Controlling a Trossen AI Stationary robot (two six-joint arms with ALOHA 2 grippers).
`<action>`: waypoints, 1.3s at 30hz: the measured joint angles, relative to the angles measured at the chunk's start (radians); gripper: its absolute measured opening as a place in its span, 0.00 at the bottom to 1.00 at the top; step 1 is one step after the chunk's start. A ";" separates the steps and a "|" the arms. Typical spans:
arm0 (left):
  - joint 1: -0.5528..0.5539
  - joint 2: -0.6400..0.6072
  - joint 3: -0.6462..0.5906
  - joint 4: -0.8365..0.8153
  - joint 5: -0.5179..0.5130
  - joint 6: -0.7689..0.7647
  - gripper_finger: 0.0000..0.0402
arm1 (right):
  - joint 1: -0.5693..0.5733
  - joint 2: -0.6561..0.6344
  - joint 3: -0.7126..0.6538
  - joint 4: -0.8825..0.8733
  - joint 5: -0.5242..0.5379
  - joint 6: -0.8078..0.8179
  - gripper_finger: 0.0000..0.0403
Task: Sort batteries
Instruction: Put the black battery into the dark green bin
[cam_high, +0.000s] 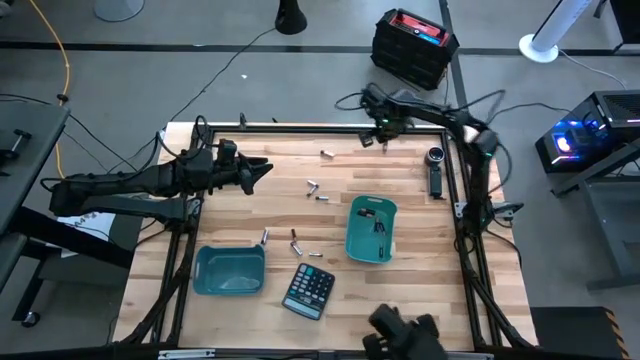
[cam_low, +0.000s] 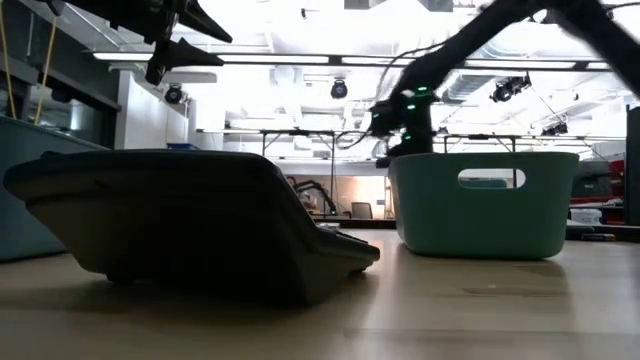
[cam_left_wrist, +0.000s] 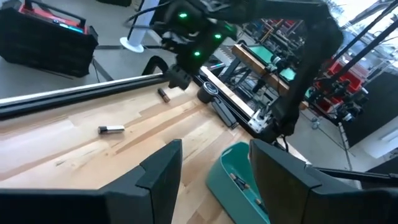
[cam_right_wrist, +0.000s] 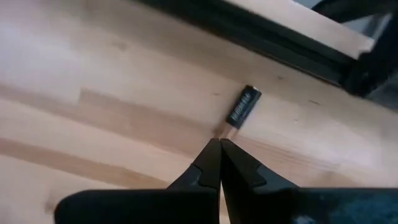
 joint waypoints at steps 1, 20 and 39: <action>0.001 0.000 0.000 0.000 -0.004 0.008 0.45 | -0.013 -0.046 -0.069 0.071 -0.023 0.026 0.00; 0.001 0.000 0.000 0.000 -0.040 -0.041 0.45 | -0.133 -0.175 -0.390 0.311 -0.022 0.146 0.30; 0.000 0.000 0.000 0.000 -0.040 -0.099 0.45 | -0.107 -0.069 -0.384 0.352 -0.010 0.206 0.46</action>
